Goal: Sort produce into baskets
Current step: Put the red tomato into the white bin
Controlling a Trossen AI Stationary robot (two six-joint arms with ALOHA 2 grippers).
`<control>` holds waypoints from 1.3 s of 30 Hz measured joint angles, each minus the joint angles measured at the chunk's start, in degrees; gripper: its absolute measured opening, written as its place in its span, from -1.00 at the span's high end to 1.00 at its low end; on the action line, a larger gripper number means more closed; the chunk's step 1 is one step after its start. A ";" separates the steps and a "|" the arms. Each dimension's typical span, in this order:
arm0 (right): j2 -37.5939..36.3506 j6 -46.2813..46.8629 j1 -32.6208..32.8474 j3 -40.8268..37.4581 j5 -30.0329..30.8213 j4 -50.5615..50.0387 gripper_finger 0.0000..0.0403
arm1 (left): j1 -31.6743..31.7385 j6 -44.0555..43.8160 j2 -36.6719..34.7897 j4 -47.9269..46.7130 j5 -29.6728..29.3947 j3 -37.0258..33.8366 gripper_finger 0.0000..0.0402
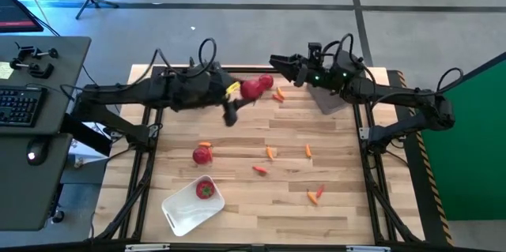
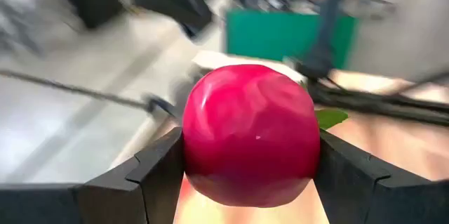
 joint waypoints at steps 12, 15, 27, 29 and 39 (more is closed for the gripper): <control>0.09 -5.37 0.29 0.00 -1.29 -11.02 0.07 | -9.61 -28.08 -5.29 -32.27 17.24 0.00 -0.22; 0.13 -7.57 0.29 -0.02 -3.13 -12.85 0.42 | -15.51 -36.09 -4.37 -35.33 18.18 0.00 -0.22; 0.13 -14.29 0.30 -0.02 -9.51 -18.27 0.90 | -40.66 -71.27 4.88 -36.88 18.51 0.00 -0.21; 0.13 -14.89 0.29 -0.02 -9.55 -18.91 0.94 | -43.88 -76.79 6.03 -37.40 18.09 0.00 -0.21; 0.13 -16.50 0.31 -0.02 -9.67 -19.30 1.00 | -48.23 -86.58 9.30 -36.76 18.10 -8.42 -0.16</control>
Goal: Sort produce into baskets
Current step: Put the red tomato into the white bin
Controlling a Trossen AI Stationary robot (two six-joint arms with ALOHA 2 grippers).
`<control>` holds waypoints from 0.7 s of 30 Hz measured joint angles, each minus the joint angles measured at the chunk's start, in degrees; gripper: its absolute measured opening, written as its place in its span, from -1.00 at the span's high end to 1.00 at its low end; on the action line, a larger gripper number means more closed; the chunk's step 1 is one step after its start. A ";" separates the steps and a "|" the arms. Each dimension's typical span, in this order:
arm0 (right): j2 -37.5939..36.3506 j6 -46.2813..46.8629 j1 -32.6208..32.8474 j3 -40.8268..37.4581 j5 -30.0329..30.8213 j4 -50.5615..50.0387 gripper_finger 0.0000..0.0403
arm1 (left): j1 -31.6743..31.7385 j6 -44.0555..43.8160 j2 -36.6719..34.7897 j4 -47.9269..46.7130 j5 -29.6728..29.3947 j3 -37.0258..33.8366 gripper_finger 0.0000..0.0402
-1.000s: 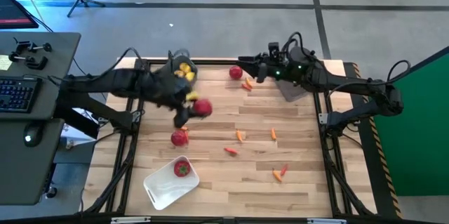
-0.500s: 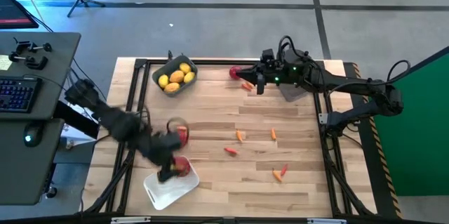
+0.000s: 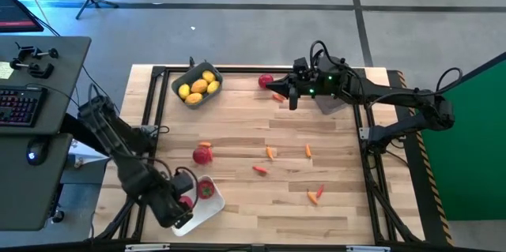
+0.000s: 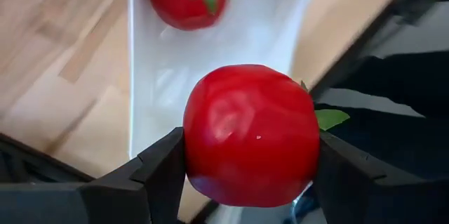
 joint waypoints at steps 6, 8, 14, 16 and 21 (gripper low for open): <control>0.00 0.04 0.00 0.00 0.00 -0.01 1.00 | 0.72 -0.59 0.33 7.59 -0.02 -8.36 -0.15; 0.01 0.27 0.00 0.00 0.00 -0.02 1.00 | 0.69 -0.90 0.33 10.10 0.03 -10.62 -0.15; 0.02 0.42 0.00 0.00 0.00 -0.08 1.00 | 0.65 -3.07 0.27 11.47 0.34 -14.74 -0.14; 0.02 0.44 0.00 0.00 0.01 -0.15 1.00 | 0.65 -3.05 0.29 12.24 1.50 -15.82 -0.14; 0.02 0.44 0.05 0.00 0.03 -0.39 1.00 | 0.65 -3.18 0.27 12.22 2.34 -17.30 -0.14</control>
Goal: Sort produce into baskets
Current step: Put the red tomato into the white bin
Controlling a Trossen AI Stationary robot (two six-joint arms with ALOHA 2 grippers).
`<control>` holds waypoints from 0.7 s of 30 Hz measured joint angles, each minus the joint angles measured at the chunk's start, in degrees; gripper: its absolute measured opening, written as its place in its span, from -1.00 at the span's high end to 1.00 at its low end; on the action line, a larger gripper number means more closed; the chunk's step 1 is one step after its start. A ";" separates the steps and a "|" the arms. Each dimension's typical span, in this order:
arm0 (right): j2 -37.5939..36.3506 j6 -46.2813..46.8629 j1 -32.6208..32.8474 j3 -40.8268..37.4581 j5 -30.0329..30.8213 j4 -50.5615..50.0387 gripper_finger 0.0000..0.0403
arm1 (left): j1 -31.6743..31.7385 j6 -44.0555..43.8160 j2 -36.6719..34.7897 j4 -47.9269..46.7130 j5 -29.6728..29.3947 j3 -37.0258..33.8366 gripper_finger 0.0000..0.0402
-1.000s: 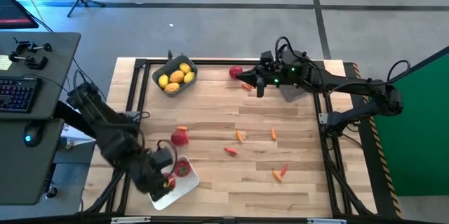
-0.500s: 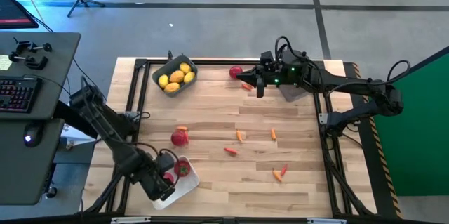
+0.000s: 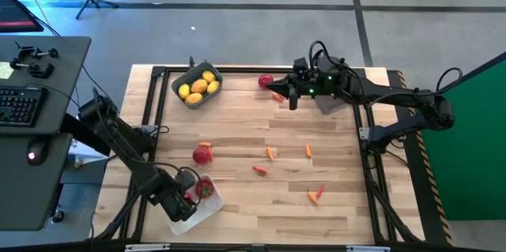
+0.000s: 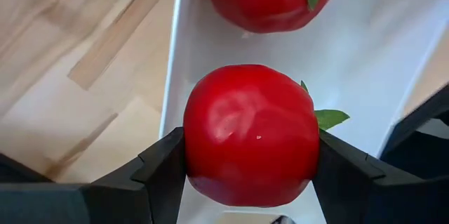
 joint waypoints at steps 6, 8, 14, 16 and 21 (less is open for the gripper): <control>0.02 -0.02 0.62 0.00 0.14 -0.07 1.00 | 0.00 1.36 0.00 0.05 0.71 -0.45 -0.19; 0.02 -0.09 0.67 0.00 0.14 -0.08 1.00 | 0.00 2.40 0.00 0.05 0.90 -0.45 -0.22; 0.02 -0.04 0.71 0.00 0.16 -0.26 1.00 | 0.00 3.47 0.00 0.06 0.93 -0.45 -0.26; 0.02 -0.03 0.71 0.00 0.16 -0.40 1.00 | 0.00 3.46 0.00 0.05 1.16 -0.45 -0.27; 0.02 -0.29 0.71 0.00 0.19 -0.91 1.00 | 0.06 3.46 0.00 0.10 1.95 -0.45 -0.27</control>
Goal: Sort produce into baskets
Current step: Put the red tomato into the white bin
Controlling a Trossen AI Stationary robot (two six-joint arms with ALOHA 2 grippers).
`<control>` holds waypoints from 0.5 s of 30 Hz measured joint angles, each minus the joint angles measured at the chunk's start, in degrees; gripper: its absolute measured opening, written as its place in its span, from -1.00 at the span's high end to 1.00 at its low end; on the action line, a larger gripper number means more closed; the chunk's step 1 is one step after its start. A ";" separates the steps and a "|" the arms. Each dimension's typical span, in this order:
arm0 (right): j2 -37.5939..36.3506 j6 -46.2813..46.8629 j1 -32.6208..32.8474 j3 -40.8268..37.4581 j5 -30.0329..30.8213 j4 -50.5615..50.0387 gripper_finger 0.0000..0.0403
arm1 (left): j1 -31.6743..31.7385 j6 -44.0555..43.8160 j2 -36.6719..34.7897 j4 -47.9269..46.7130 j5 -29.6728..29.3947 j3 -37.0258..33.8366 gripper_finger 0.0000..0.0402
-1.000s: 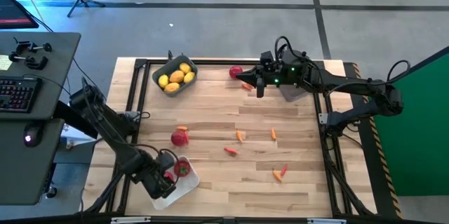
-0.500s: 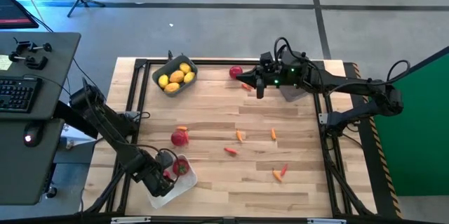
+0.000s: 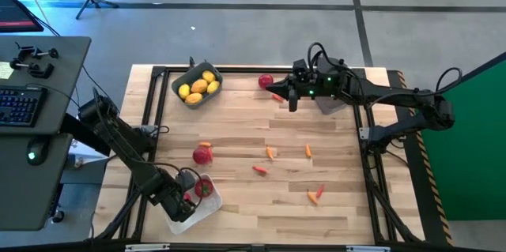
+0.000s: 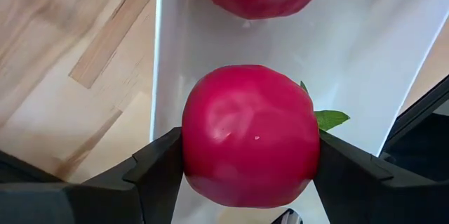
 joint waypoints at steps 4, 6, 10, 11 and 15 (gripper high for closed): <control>0.00 -0.12 0.00 0.00 0.00 -0.03 1.00 | 0.12 0.28 0.00 0.95 0.12 0.00 -0.28; 0.00 -0.14 0.00 0.00 0.00 -0.03 1.00 | 0.40 1.37 0.00 1.61 0.12 -0.02 -0.28; 0.00 -0.15 0.00 0.00 0.00 -0.03 1.00 | 1.38 5.44 0.11 2.02 0.08 0.00 -0.28; 0.00 -0.15 0.00 0.00 0.00 -0.03 1.00 | 1.65 6.63 0.22 1.98 0.08 0.00 -0.28; 0.00 -0.15 0.00 -0.02 -0.04 -0.03 1.00 | 2.56 12.05 0.53 2.22 0.13 -0.02 -0.28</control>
